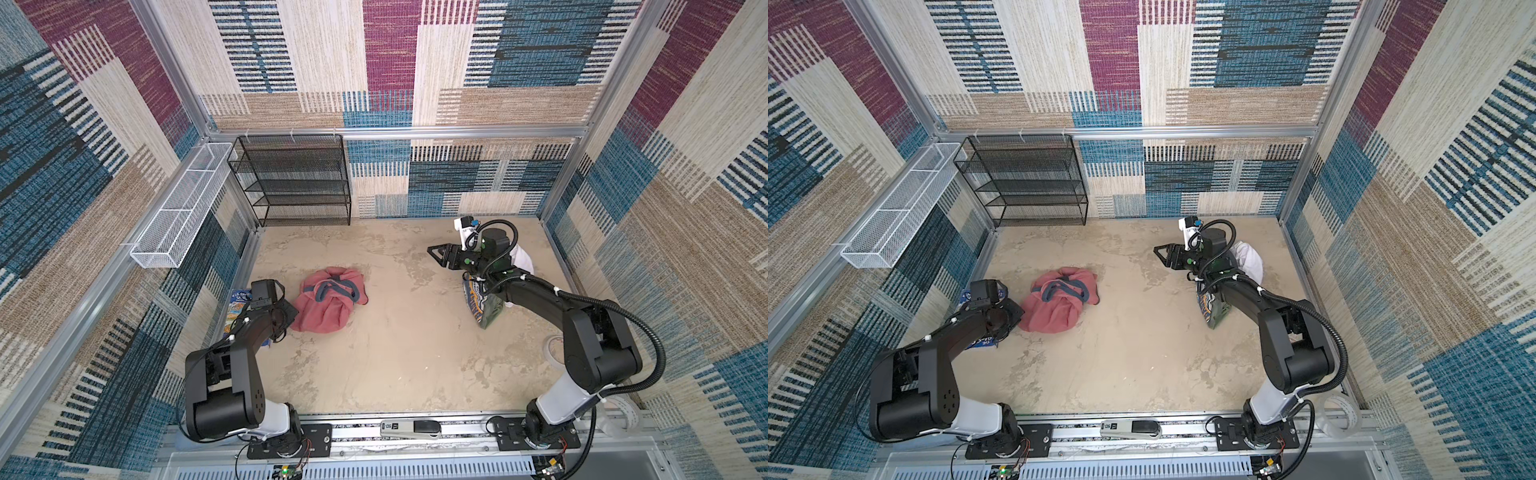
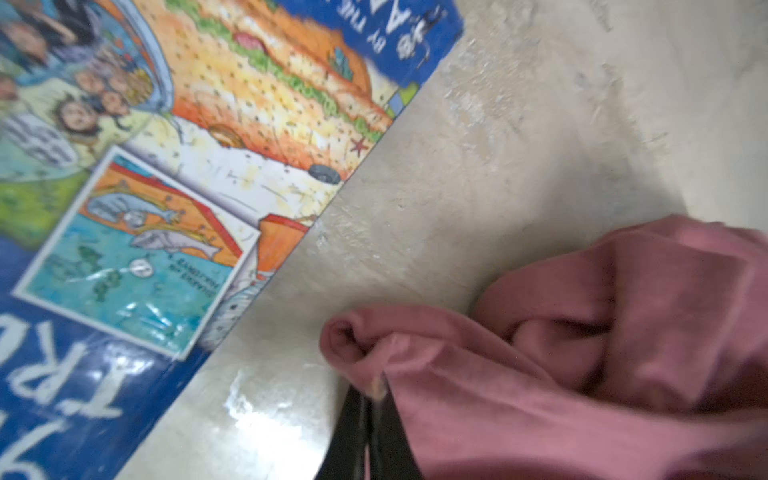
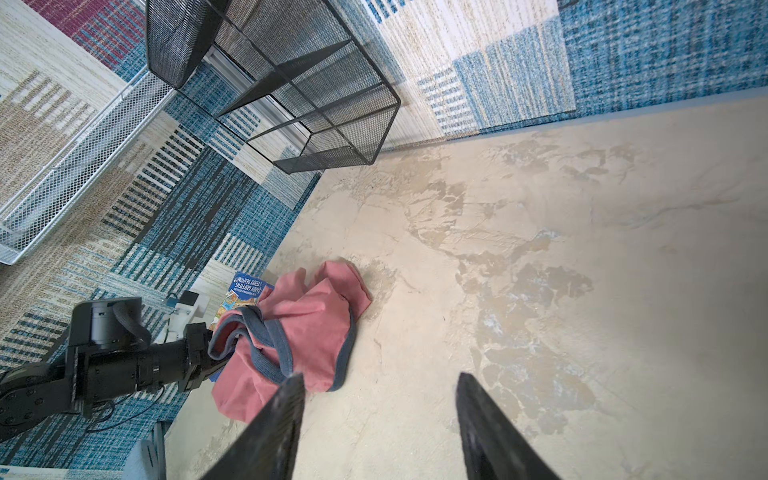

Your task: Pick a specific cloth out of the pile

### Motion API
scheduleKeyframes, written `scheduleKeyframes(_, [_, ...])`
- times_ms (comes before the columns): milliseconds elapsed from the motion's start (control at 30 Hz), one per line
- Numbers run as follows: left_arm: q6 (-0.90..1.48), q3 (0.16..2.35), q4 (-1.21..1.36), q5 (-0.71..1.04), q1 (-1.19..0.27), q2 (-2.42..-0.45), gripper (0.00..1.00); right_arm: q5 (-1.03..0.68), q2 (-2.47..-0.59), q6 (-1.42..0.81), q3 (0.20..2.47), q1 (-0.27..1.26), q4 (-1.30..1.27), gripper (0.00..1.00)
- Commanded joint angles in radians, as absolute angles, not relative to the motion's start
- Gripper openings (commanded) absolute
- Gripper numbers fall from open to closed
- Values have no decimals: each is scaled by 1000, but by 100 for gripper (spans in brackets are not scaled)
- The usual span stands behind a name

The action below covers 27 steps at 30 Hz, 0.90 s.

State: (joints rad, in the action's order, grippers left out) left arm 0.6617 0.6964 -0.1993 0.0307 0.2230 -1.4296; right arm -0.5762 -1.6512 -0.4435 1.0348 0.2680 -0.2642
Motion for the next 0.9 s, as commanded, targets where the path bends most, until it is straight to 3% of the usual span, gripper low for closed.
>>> scheduleKeyframes(0, [664,693,-237,23,223,-1366,0,-580,-1638,-449,1038,268,-272,61])
scheduleKeyframes(333, [593,807,-394,5,165,-1167,0,-584,-1613,-462,1014,268,-293,61])
scheduleKeyframes(867, [442,1136,-466,-139,-225,-1376,0,-565,-1580,-457,980,268,-296,61])
